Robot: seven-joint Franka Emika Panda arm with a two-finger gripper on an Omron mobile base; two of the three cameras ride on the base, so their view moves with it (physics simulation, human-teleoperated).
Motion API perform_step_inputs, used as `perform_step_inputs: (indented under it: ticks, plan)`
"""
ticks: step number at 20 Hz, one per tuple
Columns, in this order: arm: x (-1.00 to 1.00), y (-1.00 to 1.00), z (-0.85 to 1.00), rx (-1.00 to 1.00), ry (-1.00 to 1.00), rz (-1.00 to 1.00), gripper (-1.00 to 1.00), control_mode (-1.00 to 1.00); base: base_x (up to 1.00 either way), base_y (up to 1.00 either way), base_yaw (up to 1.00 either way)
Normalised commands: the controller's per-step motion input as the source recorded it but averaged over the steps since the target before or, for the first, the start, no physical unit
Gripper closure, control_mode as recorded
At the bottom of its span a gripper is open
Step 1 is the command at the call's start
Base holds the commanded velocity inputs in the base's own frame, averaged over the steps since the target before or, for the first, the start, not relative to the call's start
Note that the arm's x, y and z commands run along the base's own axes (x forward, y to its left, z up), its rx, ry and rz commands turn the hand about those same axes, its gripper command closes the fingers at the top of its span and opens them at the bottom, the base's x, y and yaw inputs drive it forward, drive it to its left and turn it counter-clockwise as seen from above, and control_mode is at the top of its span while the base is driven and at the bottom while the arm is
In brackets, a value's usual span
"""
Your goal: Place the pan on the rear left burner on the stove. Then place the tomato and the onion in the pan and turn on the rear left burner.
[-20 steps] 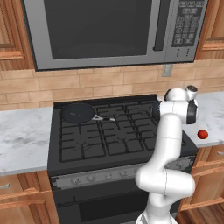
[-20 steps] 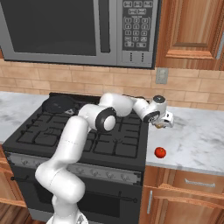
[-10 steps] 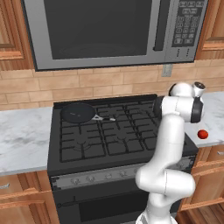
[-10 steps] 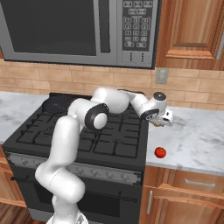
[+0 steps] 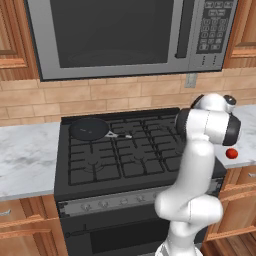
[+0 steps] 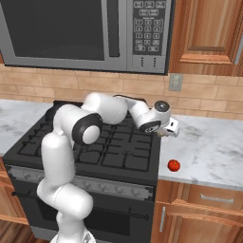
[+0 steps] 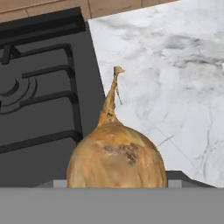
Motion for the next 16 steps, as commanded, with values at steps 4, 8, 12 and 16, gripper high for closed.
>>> perform_step_inputs:
  ticks: [4, 8, 12, 16]
  plan:
    - [-0.11, 0.48, 0.38, 0.00, -0.03, 0.00, 1.00, -1.00, 0.00, 0.00, 0.00]
    - [-0.01, 0.50, 0.42, 0.01, 0.00, 0.00, 1.00, -1.00, 0.00, 0.00, 0.00]
    - [0.00, 0.52, 0.40, 0.03, 0.00, 0.00, 1.00, -1.00, 0.00, 0.00, 0.00]
    - [0.00, 0.53, 0.29, 0.03, 0.00, 0.00, 1.00, -1.00, 0.00, 0.00, 0.00]
